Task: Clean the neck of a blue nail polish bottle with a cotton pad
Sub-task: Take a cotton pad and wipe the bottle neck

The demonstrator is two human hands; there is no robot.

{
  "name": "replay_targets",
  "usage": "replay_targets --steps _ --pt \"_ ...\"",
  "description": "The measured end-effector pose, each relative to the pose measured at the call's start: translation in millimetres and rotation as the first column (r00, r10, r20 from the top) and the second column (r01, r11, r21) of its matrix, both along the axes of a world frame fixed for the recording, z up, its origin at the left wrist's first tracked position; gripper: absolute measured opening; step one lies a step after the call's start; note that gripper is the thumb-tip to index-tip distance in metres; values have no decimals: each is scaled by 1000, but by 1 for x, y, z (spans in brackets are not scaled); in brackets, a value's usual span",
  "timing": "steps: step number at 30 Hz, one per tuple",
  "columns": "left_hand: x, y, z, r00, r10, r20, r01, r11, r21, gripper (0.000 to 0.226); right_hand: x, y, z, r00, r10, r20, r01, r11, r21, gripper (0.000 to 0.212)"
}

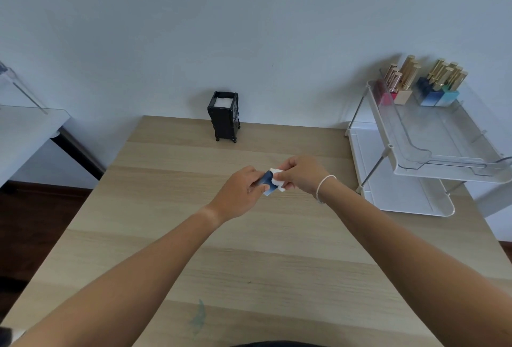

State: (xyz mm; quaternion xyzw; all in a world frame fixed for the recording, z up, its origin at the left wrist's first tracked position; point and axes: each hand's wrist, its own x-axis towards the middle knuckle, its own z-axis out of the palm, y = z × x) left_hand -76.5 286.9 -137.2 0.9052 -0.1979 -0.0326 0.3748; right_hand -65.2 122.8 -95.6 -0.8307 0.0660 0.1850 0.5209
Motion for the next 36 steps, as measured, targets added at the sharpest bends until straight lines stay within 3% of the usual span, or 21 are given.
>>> replay_targets --steps 3,8,16,21,27,33,36 --pt "0 2 1 1000 -7 -17 6 999 -39 12 -5 1 -4 991 40 128 -32 997 -68 3" --pt "6 8 10 992 -57 -113 47 995 -93 13 -6 -3 -7 914 199 353 -136 971 -196 11" --pt "8 14 31 957 -150 -250 103 976 -194 15 -10 -12 -7 792 295 534 -217 954 -205 16" --pt "4 1 23 989 -68 -131 60 996 -67 16 -9 -13 -3 848 259 463 -164 958 -235 11" --pt "-10 -20 4 993 54 104 -58 998 31 12 -6 -6 -3 943 108 314 -35 973 -230 31" --pt "-16 -29 -9 982 125 139 -135 989 64 17 -4 -4 -8 982 -20 187 54 982 -179 25" --pt "-16 -26 -7 987 120 108 -123 992 22 18 -4 -12 -3 994 -73 78 73 997 4 22"
